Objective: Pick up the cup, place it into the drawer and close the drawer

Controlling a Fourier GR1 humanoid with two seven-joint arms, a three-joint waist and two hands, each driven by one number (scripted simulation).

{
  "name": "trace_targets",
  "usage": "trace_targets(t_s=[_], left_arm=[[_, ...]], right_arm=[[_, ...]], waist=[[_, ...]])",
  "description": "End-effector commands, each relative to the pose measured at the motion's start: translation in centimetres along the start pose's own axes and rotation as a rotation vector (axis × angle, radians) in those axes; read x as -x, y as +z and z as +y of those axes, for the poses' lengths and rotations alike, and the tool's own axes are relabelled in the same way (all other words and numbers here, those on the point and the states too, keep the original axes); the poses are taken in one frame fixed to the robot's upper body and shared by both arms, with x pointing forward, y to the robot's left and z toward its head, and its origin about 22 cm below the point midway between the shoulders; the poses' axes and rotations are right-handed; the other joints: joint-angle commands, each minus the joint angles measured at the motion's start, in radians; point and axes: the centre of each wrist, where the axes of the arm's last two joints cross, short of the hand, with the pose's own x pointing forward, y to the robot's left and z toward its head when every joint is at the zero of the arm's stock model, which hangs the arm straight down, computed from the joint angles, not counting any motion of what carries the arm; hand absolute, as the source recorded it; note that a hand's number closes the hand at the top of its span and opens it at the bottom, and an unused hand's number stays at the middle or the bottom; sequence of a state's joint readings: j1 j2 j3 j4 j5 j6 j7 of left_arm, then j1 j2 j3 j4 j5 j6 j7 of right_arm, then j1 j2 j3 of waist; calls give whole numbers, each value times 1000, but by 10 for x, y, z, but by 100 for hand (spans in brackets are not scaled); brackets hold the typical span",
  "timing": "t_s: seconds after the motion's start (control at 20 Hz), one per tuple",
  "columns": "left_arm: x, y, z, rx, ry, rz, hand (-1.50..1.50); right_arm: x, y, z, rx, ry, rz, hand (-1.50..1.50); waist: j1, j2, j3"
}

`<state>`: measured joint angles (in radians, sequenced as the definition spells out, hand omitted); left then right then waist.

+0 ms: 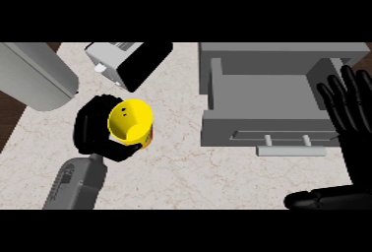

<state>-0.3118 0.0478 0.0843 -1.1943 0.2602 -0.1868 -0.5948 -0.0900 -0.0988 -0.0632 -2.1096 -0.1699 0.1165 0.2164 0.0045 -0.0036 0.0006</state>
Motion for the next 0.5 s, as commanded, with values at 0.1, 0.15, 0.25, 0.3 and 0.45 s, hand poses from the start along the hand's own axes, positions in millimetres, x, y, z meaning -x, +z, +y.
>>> trace_targets(t_s=[0.1, 0.15, 0.25, 0.3, 0.45], left_arm=[[-45, -25, -27, 29, 25, -18, 150], [-47, -49, -51, 32, 40, -15, 150], [-70, -71, -70, 41, 26, -43, 150], [-67, -67, -67, 55, 24, -35, 150], [-61, -90, -69, 63, -1, -10, 150]], right_arm=[[10, 21, -6, 8, -1, 4, -150], [-10, 0, -14, -3, 8, 4, -150], [7, 9, 4, 0, 6, -7, -150], [1, -3, -8, -4, 24, -33, -150], [7, -4, 6, -12, 6, -12, -150]], waist=[[-4, 1, 0], [-4, 1, 0], [-4, 0, 0], [-4, 2, 0], [-7, 4, -1]])
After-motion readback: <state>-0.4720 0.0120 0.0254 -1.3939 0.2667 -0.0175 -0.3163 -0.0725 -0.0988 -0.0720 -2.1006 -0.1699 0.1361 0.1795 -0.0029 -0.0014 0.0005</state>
